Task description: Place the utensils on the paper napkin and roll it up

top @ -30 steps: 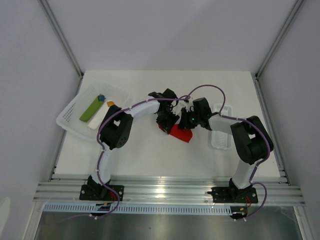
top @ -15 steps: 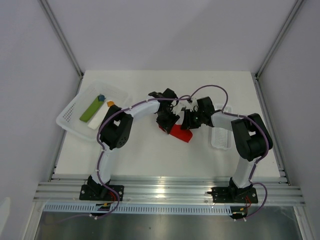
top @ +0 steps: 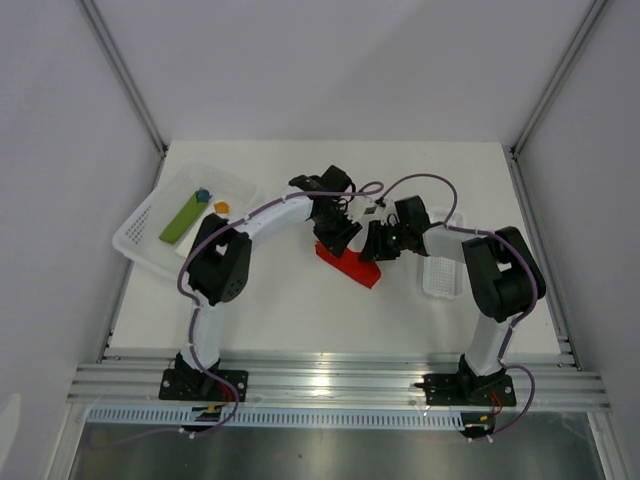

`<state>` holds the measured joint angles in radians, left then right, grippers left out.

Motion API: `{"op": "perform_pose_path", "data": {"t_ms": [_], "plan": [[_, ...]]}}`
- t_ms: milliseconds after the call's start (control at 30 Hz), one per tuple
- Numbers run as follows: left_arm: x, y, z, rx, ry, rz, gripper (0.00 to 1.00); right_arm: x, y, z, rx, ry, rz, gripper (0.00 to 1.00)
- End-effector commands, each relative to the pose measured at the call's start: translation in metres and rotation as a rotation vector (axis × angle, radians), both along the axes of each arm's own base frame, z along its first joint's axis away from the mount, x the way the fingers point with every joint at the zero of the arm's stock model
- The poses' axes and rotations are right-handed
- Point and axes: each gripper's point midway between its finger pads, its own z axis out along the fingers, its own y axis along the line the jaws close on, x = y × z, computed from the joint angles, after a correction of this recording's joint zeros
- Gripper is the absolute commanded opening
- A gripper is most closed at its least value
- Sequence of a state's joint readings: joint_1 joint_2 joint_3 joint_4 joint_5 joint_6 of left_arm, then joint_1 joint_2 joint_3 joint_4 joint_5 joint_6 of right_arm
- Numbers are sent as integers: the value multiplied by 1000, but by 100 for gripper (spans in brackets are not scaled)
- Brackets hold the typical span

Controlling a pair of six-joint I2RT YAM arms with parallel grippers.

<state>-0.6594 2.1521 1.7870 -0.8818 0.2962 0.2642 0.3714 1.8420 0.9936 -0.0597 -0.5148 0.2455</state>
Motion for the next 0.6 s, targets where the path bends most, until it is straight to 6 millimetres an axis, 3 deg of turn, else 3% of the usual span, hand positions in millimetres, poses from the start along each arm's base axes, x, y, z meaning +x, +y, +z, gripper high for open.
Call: {"op": "perform_pose_path", "data": {"t_ms": [0,33,100,167,267,433,567], "plan": [[-13,8,52,-79,-89,-101,48,-16,-1,-11,2,69,0,37],[-32,20,34,-42,-24,-108,46,-16,1,-9,7,69,3,38],[-49,24,28,-34,32,-115,43,-16,1,-7,12,65,7,38],[-65,32,10,-10,86,-95,43,-17,3,-8,12,60,11,39],[-59,30,-10,8,88,-49,44,-21,6,-10,25,67,18,41],[-38,17,-23,31,62,3,45,-27,11,-14,31,79,22,44],[-37,13,-30,28,83,22,45,-31,13,-18,38,96,26,46]]}}
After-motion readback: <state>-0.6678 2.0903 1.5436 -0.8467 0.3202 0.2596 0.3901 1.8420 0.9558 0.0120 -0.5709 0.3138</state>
